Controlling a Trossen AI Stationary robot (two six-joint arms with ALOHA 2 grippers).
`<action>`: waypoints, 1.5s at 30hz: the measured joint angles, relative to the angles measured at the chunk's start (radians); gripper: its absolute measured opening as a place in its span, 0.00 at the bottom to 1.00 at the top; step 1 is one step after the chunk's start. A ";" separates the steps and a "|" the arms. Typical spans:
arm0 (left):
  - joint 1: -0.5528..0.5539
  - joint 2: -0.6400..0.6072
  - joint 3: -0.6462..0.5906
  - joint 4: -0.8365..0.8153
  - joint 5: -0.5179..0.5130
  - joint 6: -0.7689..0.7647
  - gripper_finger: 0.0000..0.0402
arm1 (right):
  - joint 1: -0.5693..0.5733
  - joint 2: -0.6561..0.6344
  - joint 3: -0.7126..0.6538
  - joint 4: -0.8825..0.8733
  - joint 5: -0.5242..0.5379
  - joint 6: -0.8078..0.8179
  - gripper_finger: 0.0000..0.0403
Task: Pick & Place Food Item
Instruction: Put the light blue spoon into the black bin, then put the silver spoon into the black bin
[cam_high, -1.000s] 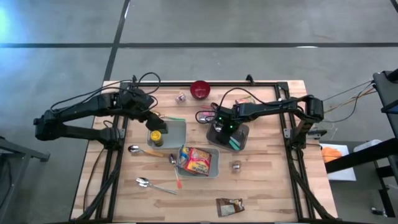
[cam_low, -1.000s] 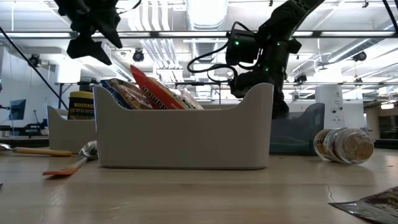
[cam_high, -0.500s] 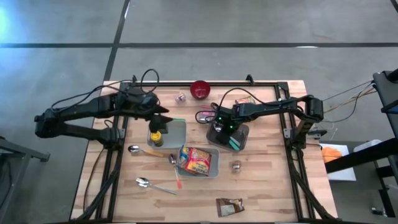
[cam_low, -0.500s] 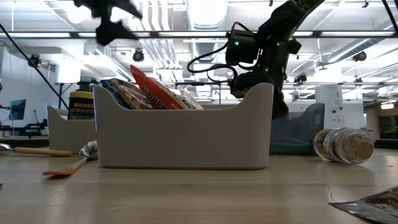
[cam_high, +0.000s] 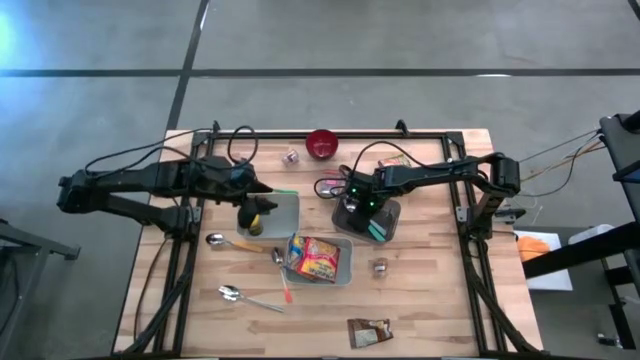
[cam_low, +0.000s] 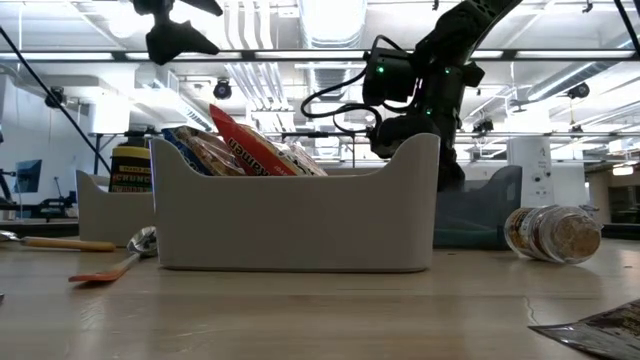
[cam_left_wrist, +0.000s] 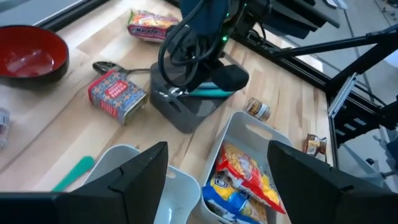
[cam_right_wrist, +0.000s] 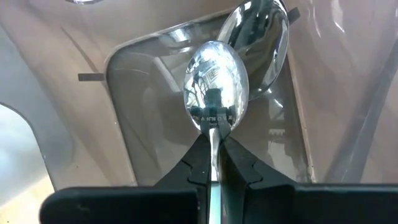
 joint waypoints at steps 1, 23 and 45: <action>0.000 0.000 0.000 -0.003 0.000 -0.006 0.69 | 0.000 0.000 0.000 0.000 -0.001 0.000 0.02; 0.000 0.000 -0.001 -0.046 0.038 -0.022 0.69 | 0.002 0.000 -0.002 -0.002 0.002 0.055 0.53; -0.341 0.033 0.011 -0.344 0.060 -0.083 0.68 | 0.051 -0.287 0.084 -0.072 -0.046 0.132 0.54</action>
